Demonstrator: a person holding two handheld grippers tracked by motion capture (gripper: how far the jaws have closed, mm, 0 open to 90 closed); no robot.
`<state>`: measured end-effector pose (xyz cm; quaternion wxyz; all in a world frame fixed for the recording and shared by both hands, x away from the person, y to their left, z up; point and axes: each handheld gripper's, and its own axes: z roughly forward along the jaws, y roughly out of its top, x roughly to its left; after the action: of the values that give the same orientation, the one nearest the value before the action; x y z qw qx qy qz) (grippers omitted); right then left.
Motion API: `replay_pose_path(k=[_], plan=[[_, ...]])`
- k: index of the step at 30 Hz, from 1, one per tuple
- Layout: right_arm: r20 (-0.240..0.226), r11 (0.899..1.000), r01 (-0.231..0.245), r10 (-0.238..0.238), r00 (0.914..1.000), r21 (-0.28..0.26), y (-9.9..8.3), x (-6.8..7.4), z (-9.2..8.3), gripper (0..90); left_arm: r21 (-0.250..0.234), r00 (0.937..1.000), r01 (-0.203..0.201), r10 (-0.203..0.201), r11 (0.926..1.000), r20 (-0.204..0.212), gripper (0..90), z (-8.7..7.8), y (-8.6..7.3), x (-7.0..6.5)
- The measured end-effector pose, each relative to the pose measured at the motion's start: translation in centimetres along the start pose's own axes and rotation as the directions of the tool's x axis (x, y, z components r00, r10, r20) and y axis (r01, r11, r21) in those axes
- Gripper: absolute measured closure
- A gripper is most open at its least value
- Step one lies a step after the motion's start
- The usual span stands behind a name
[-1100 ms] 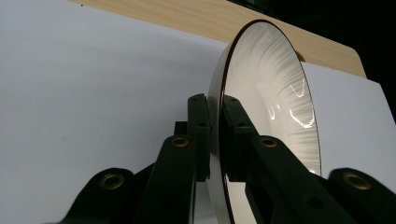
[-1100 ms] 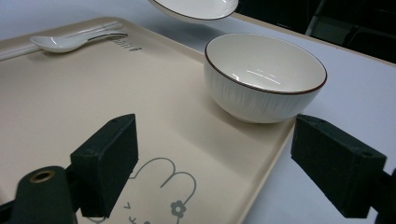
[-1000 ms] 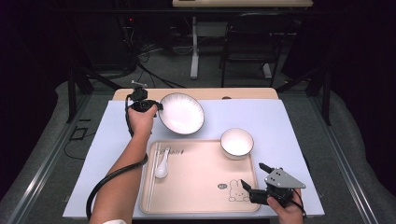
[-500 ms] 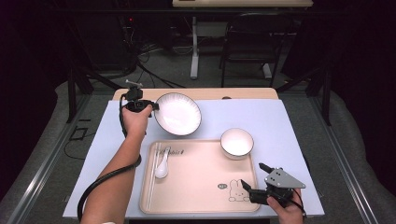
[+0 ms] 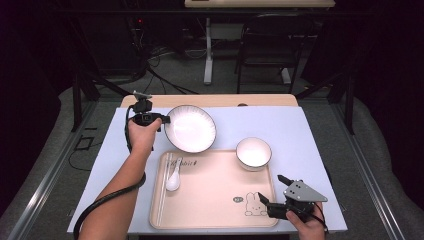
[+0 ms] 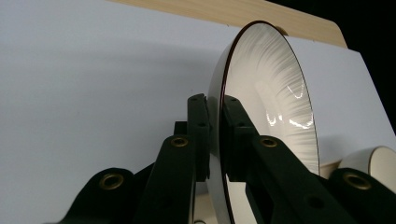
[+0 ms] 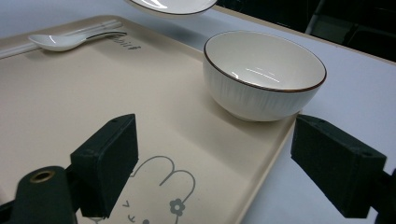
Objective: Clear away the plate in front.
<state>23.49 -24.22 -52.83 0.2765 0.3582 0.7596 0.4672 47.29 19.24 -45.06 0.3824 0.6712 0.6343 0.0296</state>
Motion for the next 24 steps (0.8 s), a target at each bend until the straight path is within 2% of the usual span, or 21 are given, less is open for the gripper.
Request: replay_pose_path(k=[6, 13, 16, 24], plan=[[0.003, 1.000, 0.003, -0.003, 1.0000, 0.000, 0.0, 0.0, -0.1, 14.6, 0.023, 0.9979, -0.059, 0.058, 0.9980, 0.029, 83.7, -0.8, -1.4, -0.7], [0.004, 1.000, 0.002, -0.002, 1.0000, -0.002, 0.0, 0.1, -0.1, 14.6, 0.069, 0.9897, -0.134, 0.129, 0.9886, 0.062, 83.7, -1.3, -3.2, -1.3], [0.007, 1.000, 0.001, -0.001, 1.0000, -0.001, -0.1, 0.0, -0.1, 14.6, 0.087, 0.9854, -0.157, 0.150, 0.9838, 0.081, 83.6, -1.4, -3.8, -1.5], [0.010, 1.000, 0.006, -0.006, 0.9999, 0.000, 0.0, 0.1, -0.1, 14.5, 0.102, 0.9786, -0.183, 0.171, 0.9778, 0.114, 83.6, -1.7, -5.0, -2.0]])
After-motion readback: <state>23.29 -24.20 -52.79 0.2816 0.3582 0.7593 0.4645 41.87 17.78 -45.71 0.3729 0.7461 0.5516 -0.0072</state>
